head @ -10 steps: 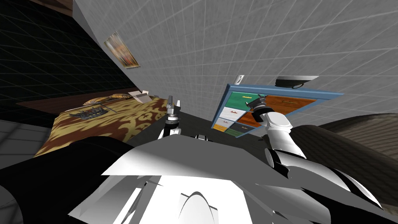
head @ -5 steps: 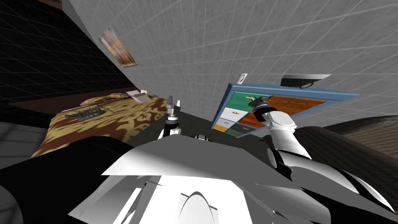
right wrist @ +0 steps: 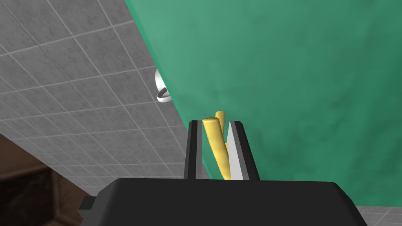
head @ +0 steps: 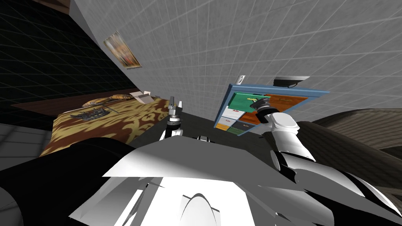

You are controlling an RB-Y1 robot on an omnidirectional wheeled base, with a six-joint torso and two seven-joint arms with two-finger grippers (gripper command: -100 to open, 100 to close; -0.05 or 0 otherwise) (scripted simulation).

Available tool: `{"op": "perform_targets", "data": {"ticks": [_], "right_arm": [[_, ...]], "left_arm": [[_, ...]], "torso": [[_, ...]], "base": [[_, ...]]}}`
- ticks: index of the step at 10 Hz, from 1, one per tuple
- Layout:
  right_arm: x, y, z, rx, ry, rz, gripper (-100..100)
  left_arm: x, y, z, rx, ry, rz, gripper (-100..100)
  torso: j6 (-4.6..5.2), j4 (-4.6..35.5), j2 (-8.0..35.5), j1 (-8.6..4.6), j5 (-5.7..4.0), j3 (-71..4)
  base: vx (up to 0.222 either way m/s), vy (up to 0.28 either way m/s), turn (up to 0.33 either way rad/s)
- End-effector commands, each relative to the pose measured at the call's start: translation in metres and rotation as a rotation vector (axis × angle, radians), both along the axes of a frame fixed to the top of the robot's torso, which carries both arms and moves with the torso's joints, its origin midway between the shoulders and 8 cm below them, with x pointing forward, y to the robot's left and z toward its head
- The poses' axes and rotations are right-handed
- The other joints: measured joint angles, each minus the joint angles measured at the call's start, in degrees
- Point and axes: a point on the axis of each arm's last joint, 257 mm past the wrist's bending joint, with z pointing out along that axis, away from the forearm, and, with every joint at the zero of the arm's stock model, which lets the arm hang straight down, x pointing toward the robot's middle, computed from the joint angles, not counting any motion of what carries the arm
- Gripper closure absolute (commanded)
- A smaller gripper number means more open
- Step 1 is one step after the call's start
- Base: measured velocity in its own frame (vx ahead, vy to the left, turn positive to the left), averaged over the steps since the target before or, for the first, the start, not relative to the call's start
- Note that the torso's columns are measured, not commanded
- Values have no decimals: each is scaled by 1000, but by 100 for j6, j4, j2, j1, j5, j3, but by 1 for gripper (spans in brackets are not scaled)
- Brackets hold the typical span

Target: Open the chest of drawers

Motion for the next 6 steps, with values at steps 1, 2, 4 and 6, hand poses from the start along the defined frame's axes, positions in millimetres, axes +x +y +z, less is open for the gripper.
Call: {"op": "perform_targets", "data": {"ticks": [1, 2, 4, 6], "right_arm": [[0, 5, 0, 2, 2, 14, 100], [-1, -5, 13, -1, -2, 10, -100], [-2, -13, 23, -1, -2, 13, -100], [-4, -24, 40, -1, -2, 16, -100]], "left_arm": [[0, 0, 0, 0, 0, 0, 0], [0, 0, 0, 0, 0, 0, 0], [0, 0, 0, 0, 0, 0, 0], [0, 0, 0, 0, 0, 0, 0]], "torso": [[-1, -5, 20, 8, -8, 15], [-6, -4, 21, 4, -8, 16], [-6, -14, -48, -8, -2, -28], [-5, -7, -25, 9, 4, -15]], "base": [[-202, 61, -56], [-85, 54, -30], [26, 39, -7], [56, 71, -15]]}}
